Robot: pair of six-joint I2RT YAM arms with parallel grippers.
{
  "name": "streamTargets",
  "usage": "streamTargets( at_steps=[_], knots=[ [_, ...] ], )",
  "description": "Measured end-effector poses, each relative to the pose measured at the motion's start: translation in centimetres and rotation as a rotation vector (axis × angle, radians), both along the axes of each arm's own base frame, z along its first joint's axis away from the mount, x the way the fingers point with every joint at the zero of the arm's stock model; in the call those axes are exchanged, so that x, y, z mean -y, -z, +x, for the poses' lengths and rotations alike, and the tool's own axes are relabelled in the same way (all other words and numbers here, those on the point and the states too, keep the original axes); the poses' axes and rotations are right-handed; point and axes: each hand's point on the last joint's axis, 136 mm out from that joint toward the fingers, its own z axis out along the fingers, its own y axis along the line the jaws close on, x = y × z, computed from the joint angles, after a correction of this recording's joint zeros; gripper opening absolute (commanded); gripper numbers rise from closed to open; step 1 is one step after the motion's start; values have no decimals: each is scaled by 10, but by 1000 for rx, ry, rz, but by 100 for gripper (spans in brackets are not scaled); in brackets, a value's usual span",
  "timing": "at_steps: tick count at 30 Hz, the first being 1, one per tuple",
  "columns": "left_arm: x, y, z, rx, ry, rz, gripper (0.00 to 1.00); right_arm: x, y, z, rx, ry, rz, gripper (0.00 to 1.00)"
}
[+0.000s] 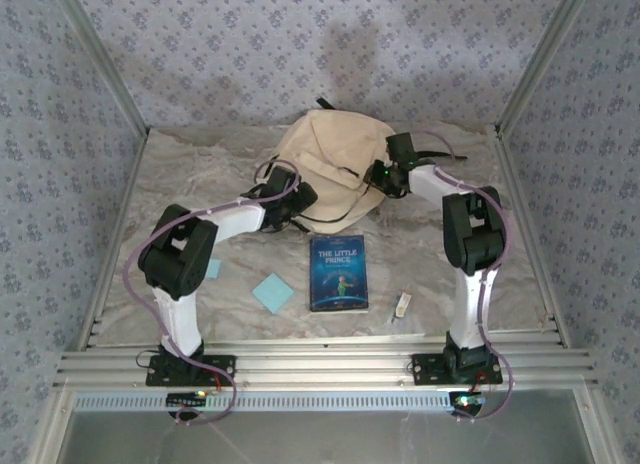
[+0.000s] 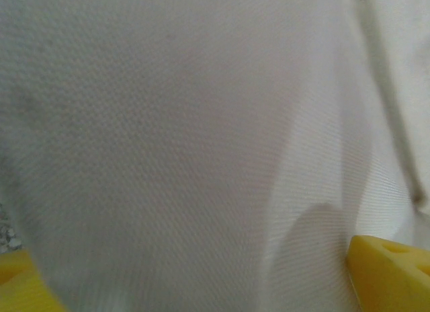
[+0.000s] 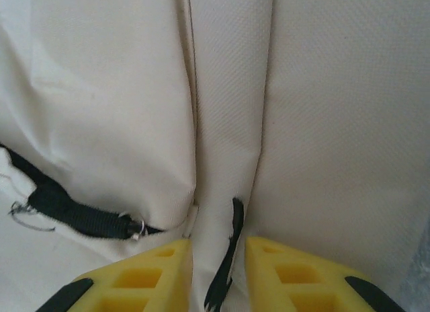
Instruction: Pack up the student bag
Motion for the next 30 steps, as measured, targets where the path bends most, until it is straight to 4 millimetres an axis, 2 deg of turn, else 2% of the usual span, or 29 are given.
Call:
streamTargets(
  at_steps=[3,5,7,13,15,17,24,30],
  knots=[
    [0,5,2,-7,-4,6,95,-1,5,8,-8,19,6,24],
    [2,3,5,0,-3,1,95,0,9,11,-12,31,1,15],
    [2,5,6,-2,-4,4,95,1,12,13,-17,42,-2,0],
    [1,8,12,-28,-17,39,95,2,13,13,-12,31,-3,0],
    [0,10,14,-48,-22,56,95,0,10,7,6,1,-18,0],
    [-1,12,17,-71,-28,65,95,-7,4,-8,23,-51,-38,0],
    [-3,15,21,-137,-44,67,95,-62,-32,-65,157,-296,-38,0],
    [-2,16,22,-150,-46,68,95,-114,-37,-97,179,-446,11,0]
  ],
)
